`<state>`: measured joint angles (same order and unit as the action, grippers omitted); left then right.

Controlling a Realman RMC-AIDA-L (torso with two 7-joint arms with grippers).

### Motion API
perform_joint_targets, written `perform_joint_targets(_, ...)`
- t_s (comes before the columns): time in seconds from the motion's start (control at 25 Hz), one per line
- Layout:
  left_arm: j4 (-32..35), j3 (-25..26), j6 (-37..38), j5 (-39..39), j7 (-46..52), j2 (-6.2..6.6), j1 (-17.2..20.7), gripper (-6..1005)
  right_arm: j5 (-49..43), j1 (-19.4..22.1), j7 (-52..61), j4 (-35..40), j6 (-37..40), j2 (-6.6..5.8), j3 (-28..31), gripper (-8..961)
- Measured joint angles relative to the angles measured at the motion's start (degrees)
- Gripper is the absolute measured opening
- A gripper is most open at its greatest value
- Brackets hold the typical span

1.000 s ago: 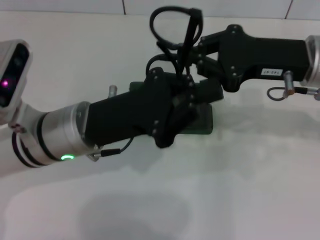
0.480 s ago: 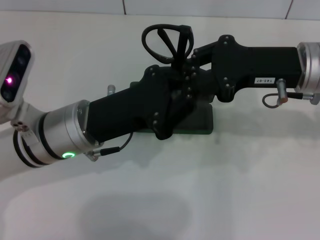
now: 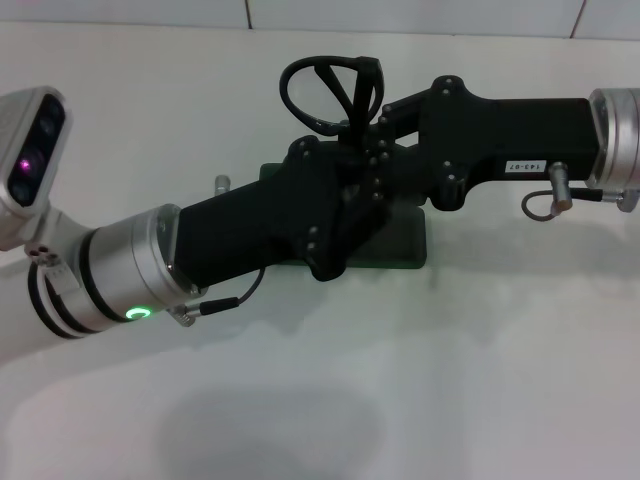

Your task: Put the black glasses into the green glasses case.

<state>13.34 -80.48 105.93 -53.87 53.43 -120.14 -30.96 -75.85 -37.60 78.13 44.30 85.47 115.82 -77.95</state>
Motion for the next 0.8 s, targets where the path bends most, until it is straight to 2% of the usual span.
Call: perform_joint_targets(0.8, -0.34, 0.15, -1.73, -0.23, -0.09, 0.09, 0.3, 20, -0.19, -0.23, 0.66, 0.04, -0.21, -0.14, 0.14, 49)
